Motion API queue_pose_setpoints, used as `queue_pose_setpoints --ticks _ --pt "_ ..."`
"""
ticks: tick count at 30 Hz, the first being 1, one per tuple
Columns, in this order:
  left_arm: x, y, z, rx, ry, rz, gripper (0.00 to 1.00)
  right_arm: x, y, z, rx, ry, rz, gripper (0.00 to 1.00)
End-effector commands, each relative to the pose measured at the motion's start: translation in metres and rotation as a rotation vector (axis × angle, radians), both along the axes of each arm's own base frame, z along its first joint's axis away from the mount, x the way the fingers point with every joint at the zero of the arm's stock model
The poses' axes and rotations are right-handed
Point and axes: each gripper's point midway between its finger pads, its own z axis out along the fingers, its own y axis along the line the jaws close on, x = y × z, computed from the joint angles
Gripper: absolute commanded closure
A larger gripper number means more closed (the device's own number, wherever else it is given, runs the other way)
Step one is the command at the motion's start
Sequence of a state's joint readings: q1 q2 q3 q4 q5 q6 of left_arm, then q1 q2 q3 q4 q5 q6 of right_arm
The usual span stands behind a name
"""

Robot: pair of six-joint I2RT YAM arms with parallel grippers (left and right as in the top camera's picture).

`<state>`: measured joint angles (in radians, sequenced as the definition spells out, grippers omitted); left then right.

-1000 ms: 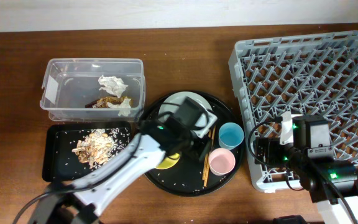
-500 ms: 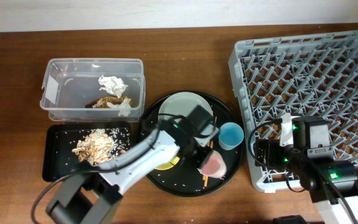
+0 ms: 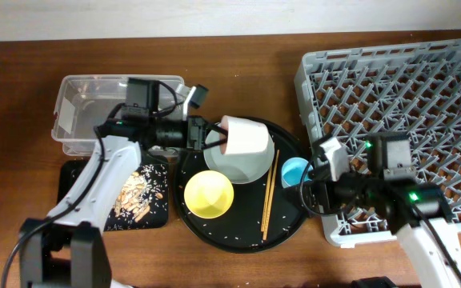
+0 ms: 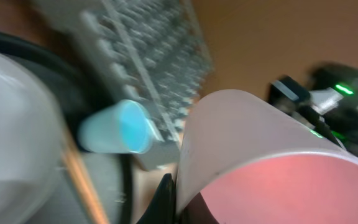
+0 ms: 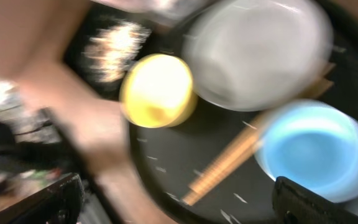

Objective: Sort waste into correct bins and load items into the dishwasher rack
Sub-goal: 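Grasp the pink cup with the left gripper and lift it, then hand the pink cup from the left gripper to the right gripper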

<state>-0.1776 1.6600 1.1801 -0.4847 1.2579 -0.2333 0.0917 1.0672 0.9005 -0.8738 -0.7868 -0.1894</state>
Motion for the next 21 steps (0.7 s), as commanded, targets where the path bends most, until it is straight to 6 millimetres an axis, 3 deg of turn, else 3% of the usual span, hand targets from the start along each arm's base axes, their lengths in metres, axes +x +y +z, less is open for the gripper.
queue_pose_setpoints --ticks 1,5,11,16,21 --pt "-0.022 -0.019 0.016 -0.143 0.068 -0.145 1.00 -0.007 0.032 0.031 0.260 -0.040 0.209 0.02" --pt "-0.032 -0.033 0.014 -0.140 0.075 -0.189 1.00 0.009 0.039 0.036 0.327 -0.088 0.247 0.02" --pt "-0.041 -0.042 0.014 -0.139 0.078 -0.223 1.00 0.042 0.042 0.068 0.369 -0.269 0.233 0.01" --pt "-0.041 -0.042 0.014 -0.139 0.078 -0.223 1.00 0.037 0.045 0.077 0.412 -0.274 0.267 0.01" --pt "-0.041 -0.042 0.014 -0.139 0.078 -0.223 1.00 0.037 0.045 0.070 0.411 -0.233 0.256 0.02"
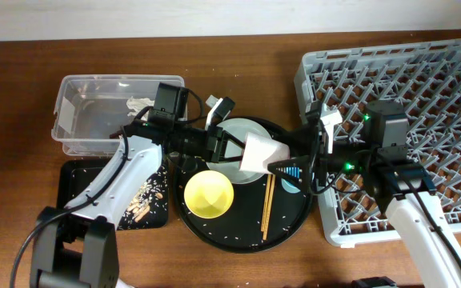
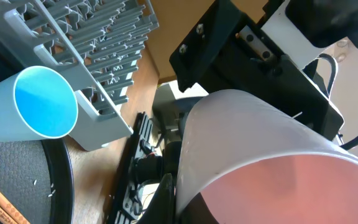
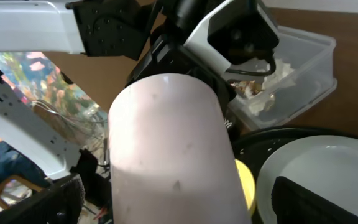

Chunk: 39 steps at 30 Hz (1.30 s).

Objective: Sort waste into correct bins and load items into the dishwasher rack
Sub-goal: 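Hand the pink cup from the left gripper to the right gripper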

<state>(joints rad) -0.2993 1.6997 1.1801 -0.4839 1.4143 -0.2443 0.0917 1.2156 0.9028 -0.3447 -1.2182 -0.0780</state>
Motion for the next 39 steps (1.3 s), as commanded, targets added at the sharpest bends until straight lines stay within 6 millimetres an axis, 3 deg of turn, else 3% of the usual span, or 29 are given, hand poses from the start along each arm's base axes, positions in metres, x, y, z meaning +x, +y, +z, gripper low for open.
queue_pose_setpoints --ticks 1,11,24,25,27,28,31,33,34,36,39 --pt "0.000 -0.001 0.006 -0.023 0.000 -0.016 1.00 -0.001 0.002 0.003 0.018 0.016 0.021 0.02" --pt "0.000 -0.001 0.006 -0.023 0.003 -0.016 1.00 -0.005 0.007 -0.001 0.015 0.036 0.041 0.10" --pt "0.001 -0.001 0.005 -0.018 0.006 -0.013 1.00 -0.007 0.011 -0.001 0.015 0.038 0.053 0.34" --pt "0.003 -0.002 0.002 0.000 0.000 0.000 0.94 -0.007 0.011 -0.001 0.015 0.038 0.053 0.35" --pt "0.013 -0.001 -0.014 0.090 -0.026 0.060 0.57 -0.007 0.010 -0.001 0.012 0.038 0.050 0.41" --pt "0.020 0.001 -0.025 0.152 -0.038 0.100 0.49 -0.005 0.010 -0.003 0.004 0.040 0.040 0.47" --pt "0.042 0.022 -0.069 0.423 -0.067 0.249 0.40 0.009 -0.001 -0.028 -0.113 0.099 -0.090 0.60" --pt "0.049 0.041 -0.088 0.550 -0.052 0.317 0.36 0.019 -0.014 -0.050 -0.223 0.147 -0.201 0.65" --pt "0.052 0.055 -0.092 0.599 -0.037 0.353 0.36 0.022 -0.023 -0.059 -0.273 0.169 -0.251 0.73" --pt "0.055 0.082 -0.094 0.670 -0.036 0.408 0.34 0.026 -0.035 -0.063 -0.326 0.198 -0.311 0.78" --pt "0.054 0.126 -0.084 0.761 -0.065 0.485 0.32 0.036 -0.065 -0.050 -0.424 0.234 -0.440 0.83"
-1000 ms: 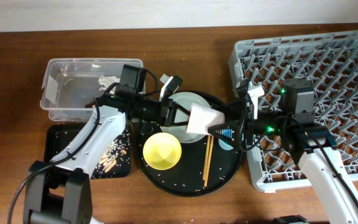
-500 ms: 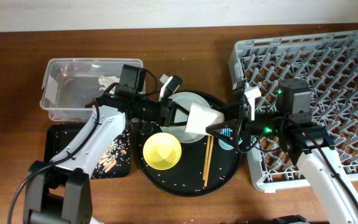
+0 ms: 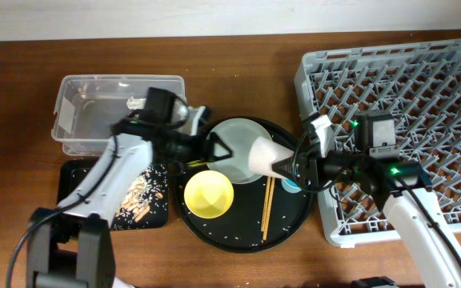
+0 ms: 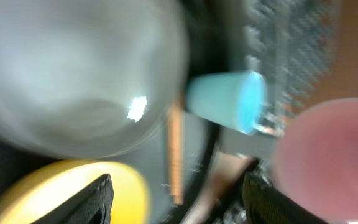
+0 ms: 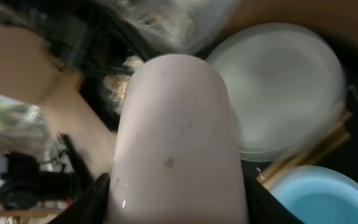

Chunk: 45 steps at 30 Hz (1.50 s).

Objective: Sort waste into correct bins and load items into the dishwasher rack
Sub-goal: 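Hand the pink cup from the left gripper to the right gripper, then place the pink cup upside down in the rack with the right gripper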

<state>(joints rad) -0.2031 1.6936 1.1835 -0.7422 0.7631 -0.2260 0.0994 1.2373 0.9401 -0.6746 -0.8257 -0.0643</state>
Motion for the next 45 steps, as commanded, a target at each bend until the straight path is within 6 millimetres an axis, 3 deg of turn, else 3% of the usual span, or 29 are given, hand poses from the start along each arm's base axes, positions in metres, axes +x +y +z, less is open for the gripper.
queue_pose_setpoints --ticks 1,5,8,9,13,18,21,25,31,32,33,37,42,45 --pt "0.011 0.061 0.021 0.182 -0.147 0.089 0.32 0.031 -0.050 0.029 -0.201 -0.061 -0.204 0.85" --pt "0.002 0.108 0.038 0.298 -0.165 0.204 0.30 0.042 -0.132 0.066 -0.380 -0.019 -0.549 0.88" --pt "-0.002 0.115 0.044 0.301 -0.168 0.226 0.30 0.038 -0.190 0.078 -0.485 0.006 -0.761 0.96" --pt "-0.002 0.115 0.045 0.302 -0.171 0.227 0.30 0.032 -0.218 0.080 -0.532 0.031 -0.858 0.96" --pt "-0.002 0.115 0.045 0.301 -0.171 0.227 0.30 0.019 -0.297 0.079 -0.548 0.152 -1.144 0.96" --pt "-0.002 0.115 0.045 0.301 -0.171 0.227 0.30 0.014 -0.365 0.064 -0.524 0.330 -1.326 0.96" --pt "-0.002 0.115 0.045 0.301 -0.171 0.227 0.30 0.010 -0.394 0.035 -0.520 0.465 -1.377 0.96" --pt "-0.002 0.116 0.045 0.306 -0.171 0.229 0.30 -0.003 -0.414 -0.007 -0.534 0.635 -1.387 0.96" --pt "-0.002 0.119 0.044 0.325 -0.172 0.234 0.30 -0.021 -0.421 -0.042 -0.538 0.805 -1.386 0.96" --pt "-0.002 0.119 0.044 0.325 -0.172 0.234 0.30 -0.022 -0.421 -0.047 -0.537 0.823 -1.379 0.90" --pt "-0.002 0.119 0.044 0.325 -0.171 0.235 0.30 -0.022 -0.420 -0.050 -0.536 0.836 -1.373 0.60" --pt "-0.002 0.119 0.044 0.325 -0.172 0.234 0.30 -0.014 -0.413 -0.053 -0.470 0.828 -1.351 0.05" --pt "-0.002 0.118 0.044 0.321 -0.171 0.233 0.29 -0.013 -0.397 -0.052 -0.399 0.860 -1.310 0.02" --pt "-0.002 0.118 0.044 0.322 -0.174 0.230 0.28 -0.001 -0.379 -0.041 -0.307 0.810 -1.247 0.02"
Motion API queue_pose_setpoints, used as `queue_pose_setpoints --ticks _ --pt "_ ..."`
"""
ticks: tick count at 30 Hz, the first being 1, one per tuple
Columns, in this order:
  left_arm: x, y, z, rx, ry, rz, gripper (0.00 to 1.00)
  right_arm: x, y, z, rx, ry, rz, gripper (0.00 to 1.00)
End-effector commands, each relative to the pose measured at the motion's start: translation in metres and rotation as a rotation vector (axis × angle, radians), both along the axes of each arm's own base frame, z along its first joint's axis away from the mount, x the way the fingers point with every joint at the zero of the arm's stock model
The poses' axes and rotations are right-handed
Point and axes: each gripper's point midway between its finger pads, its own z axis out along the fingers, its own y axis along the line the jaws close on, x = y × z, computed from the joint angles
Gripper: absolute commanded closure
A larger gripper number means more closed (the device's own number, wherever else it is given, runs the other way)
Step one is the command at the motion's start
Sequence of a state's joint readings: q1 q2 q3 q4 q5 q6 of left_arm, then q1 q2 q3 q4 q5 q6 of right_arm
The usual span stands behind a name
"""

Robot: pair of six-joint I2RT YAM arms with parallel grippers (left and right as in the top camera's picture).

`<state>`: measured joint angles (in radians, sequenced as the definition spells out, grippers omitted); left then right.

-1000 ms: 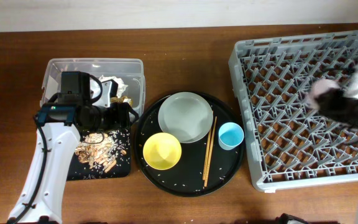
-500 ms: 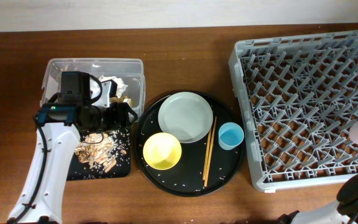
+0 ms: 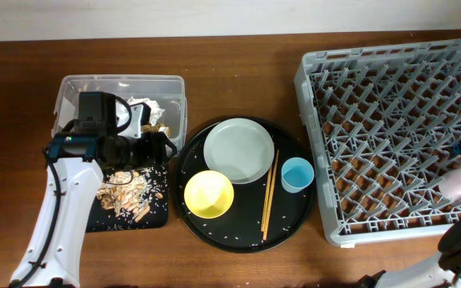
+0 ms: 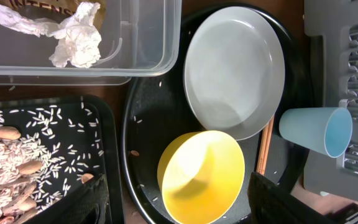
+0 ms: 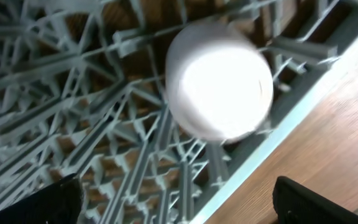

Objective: Sort waste into correct bins and load items into the dishwasher rack
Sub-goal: 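Place the pink cup upside down in the rack with the right gripper, then grasp the blue cup with the left gripper and lift it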

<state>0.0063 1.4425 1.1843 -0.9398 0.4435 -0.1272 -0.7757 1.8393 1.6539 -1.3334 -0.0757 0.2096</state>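
A pale pink cup sits in the near right corner of the grey dishwasher rack point(image 3: 390, 120). In the right wrist view the cup point(image 5: 219, 87) shows its round end, with my right gripper point(image 5: 176, 202) open and clear of it. On the round black tray point(image 3: 238, 234) lie a grey plate point(image 3: 239, 150), a yellow bowl point(image 3: 209, 194), a blue cup point(image 3: 298, 174) and chopsticks point(image 3: 268, 194). My left gripper point(image 3: 163, 147) hangs open and holds nothing, at the tray's left rim.
A clear bin point(image 3: 77, 98) with crumpled tissue point(image 4: 73, 34) stands at the back left. In front of it a square black tray point(image 3: 126, 200) holds rice and food scraps. Loose rice grains dot the round tray.
The pink cup was in my right gripper over the round tray; now it rests in the rack's near right corner and that gripper is open. My left arm has drawn back left.
My left gripper held the pink cup over the plate. Then my right gripper was at the cup too. After that the right gripper alone held it and the left was open. Now the cup is in the rack and both grippers are open.
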Motion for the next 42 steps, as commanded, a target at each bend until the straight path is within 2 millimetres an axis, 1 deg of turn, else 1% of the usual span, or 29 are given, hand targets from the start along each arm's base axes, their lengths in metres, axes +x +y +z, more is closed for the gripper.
queue_pose_setpoints --ticks 1,4,5,6,8,10,11,13,15,17,21,23,25,28,30,33,35,37,39,42 --pt "0.002 0.001 0.007 0.013 -0.032 -0.020 0.28 0.019 0.020 0.020 0.065 -0.136 0.055 0.02" --pt "-0.001 -0.012 0.007 0.018 -0.040 -0.071 0.27 0.031 0.050 0.055 0.023 -0.223 0.169 0.02" --pt "-0.001 -0.016 0.007 0.022 -0.045 -0.089 0.27 0.032 0.061 0.062 0.013 -0.232 0.204 0.02" --pt "-0.003 -0.023 0.006 0.039 -0.050 -0.117 0.27 0.033 0.080 0.072 0.011 -0.235 0.256 0.01" --pt "-0.005 -0.030 0.004 0.062 -0.051 -0.142 0.27 0.029 0.101 0.078 0.004 -0.214 0.332 0.02" --pt "-0.008 -0.037 0.002 0.087 -0.053 -0.166 0.27 0.025 0.129 0.082 0.025 -0.193 0.429 0.02" --pt "-0.009 -0.040 0.002 0.100 -0.055 -0.179 0.27 0.023 0.140 0.084 0.023 -0.179 0.467 0.02" --pt "-0.013 -0.049 0.001 0.118 -0.058 -0.210 0.27 0.019 0.156 0.088 -0.016 -0.150 0.535 0.02" --pt "-0.015 -0.054 -0.001 0.141 -0.062 -0.230 0.27 0.016 0.176 0.094 -0.036 -0.163 0.602 0.02" --pt "-0.017 -0.059 -0.002 0.159 -0.067 -0.247 0.26 0.010 0.189 0.099 -0.063 -0.177 0.642 0.02" --pt "-0.018 -0.069 0.000 0.157 -0.082 -0.277 0.26 -0.010 0.202 0.107 -0.115 -0.209 0.682 0.02" --pt "-0.015 -0.081 0.003 0.150 -0.120 -0.305 0.26 -0.025 0.205 0.105 -0.125 -0.218 0.685 0.01" --pt "-0.012 -0.094 0.007 0.141 -0.160 -0.333 0.26 -0.034 0.206 0.101 -0.134 -0.216 0.684 0.01" --pt "-0.005 -0.117 0.009 0.123 -0.218 -0.376 0.26 -0.040 0.205 0.096 -0.140 -0.206 0.683 0.00" --pt "0.000 -0.131 0.003 0.108 -0.223 -0.383 0.26 -0.040 0.206 0.095 -0.136 -0.202 0.684 0.01" --pt "0.005 -0.153 -0.013 0.098 -0.221 -0.420 0.26 -0.040 0.206 0.095 -0.137 -0.202 0.691 0.01" --pt "0.007 -0.175 -0.024 0.086 -0.237 -0.463 0.26 -0.040 0.206 0.095 -0.138 -0.203 0.691 0.02" --pt "0.009 -0.206 -0.032 0.041 -0.257 -0.479 0.26 -0.040 0.206 0.095 -0.137 -0.203 0.692 0.02" --pt "0.009 -0.223 -0.037 0.014 -0.262 -0.475 0.26 -0.040 0.206 0.095 -0.137 -0.203 0.691 0.02" --pt "0.001 -0.260 -0.044 -0.061 -0.272 -0.511 0.26 -0.040 0.206 0.095 -0.135 -0.205 0.692 0.02"
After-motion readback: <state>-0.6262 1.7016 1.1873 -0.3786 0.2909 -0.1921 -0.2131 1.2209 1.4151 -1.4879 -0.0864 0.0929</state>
